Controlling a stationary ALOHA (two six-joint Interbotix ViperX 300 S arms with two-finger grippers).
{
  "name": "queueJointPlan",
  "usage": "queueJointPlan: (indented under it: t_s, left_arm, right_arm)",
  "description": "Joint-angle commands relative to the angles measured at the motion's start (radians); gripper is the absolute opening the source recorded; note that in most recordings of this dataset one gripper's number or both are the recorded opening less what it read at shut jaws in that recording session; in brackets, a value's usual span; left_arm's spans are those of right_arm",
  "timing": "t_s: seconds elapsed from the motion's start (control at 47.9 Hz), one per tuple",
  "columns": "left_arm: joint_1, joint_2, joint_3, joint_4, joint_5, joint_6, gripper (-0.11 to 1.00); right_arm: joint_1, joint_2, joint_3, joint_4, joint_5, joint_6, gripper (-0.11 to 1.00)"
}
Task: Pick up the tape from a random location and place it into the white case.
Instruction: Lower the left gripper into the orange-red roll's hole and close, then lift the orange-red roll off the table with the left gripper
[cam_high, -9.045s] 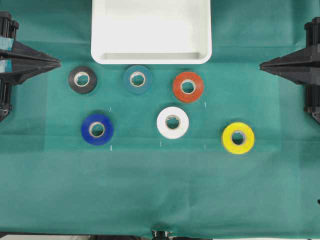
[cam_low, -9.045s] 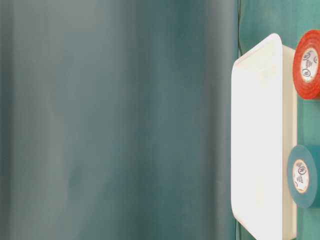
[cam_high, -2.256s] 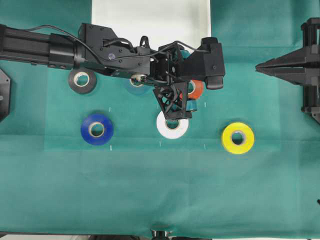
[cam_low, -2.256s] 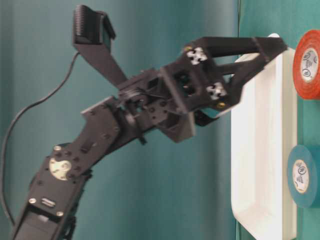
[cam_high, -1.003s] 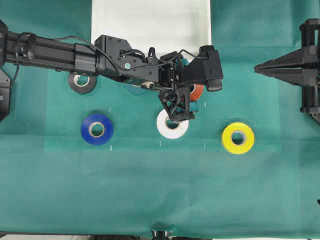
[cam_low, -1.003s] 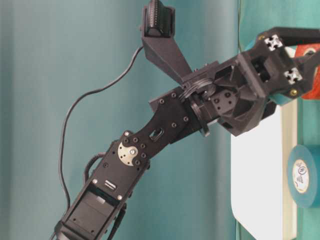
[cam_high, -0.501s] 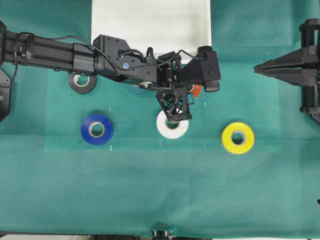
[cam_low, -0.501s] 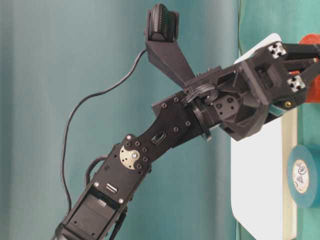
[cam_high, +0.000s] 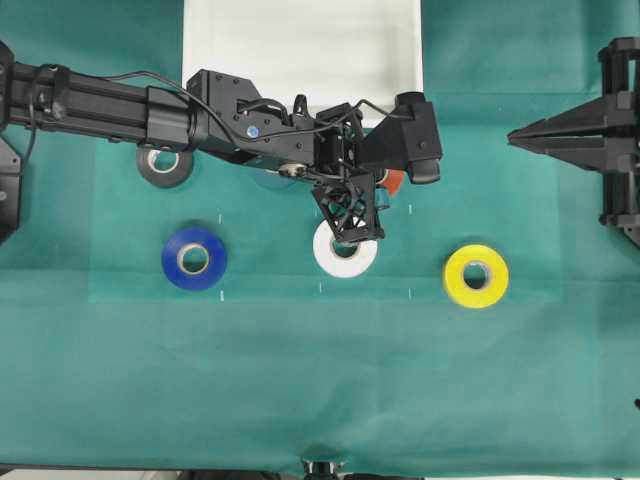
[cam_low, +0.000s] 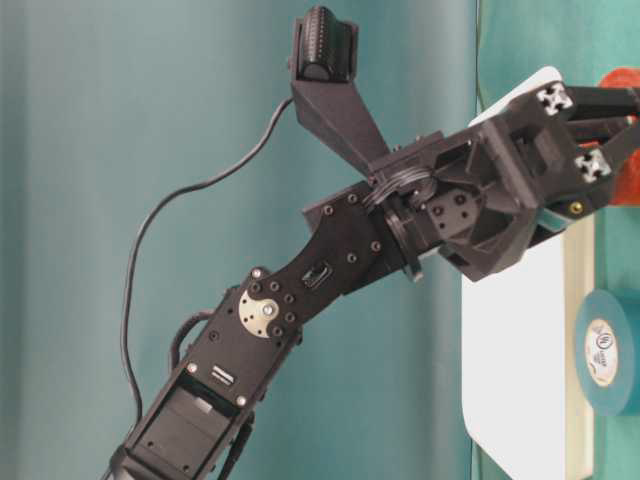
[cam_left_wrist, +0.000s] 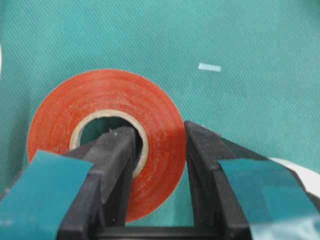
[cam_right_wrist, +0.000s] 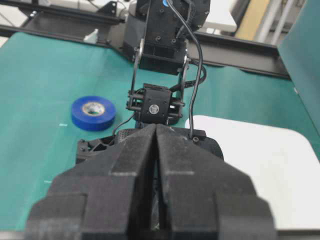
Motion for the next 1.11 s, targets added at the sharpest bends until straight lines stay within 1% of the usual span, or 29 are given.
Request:
queueJointPlan:
  t_s: [0.0,0.146,0.418,0.564,0.71,0.856,1.086]
  left_arm:
    - [-0.006,-0.04,-0.015,0.002,-0.003,-0.003,0.25]
    - [-0.006,-0.071,-0.017,0.002,0.009,-0.003,0.25]
    - [-0.015,-0.19,-0.04,0.003,0.089,0.011,0.25]
    - [-0.014,-0.258,-0.055,0.003,0.135,0.041,0.25]
    - [-0.011,-0.308,-0.084,0.002,0.229,0.064,0.25]
    - [-0.009,-0.334,-0.135,0.003,0.33,0.08,0.25]
    - [-0.008,-0.374,-0.215,0.008,0.436,0.1,0.25]
  right_arm:
    - [0.0,0.008,-0.026,0.0,-0.003,0.002,0.0]
    - [-0.002,0.006,-0.028,0.0,-0.003,0.002,0.0]
    - [-0.002,0.006,-0.028,0.0,-0.003,0.002,0.0]
    - [0.0,0.006,-0.029,0.0,-0.003,0.002,0.0]
    - [0.0,0.006,-0.031,0.0,0.005,0.003,0.0]
    - [0.0,0.006,-0.035,0.0,0.017,0.005,0.0]
    - [0.0,0.006,-0.038,0.0,0.021,0.005,0.0]
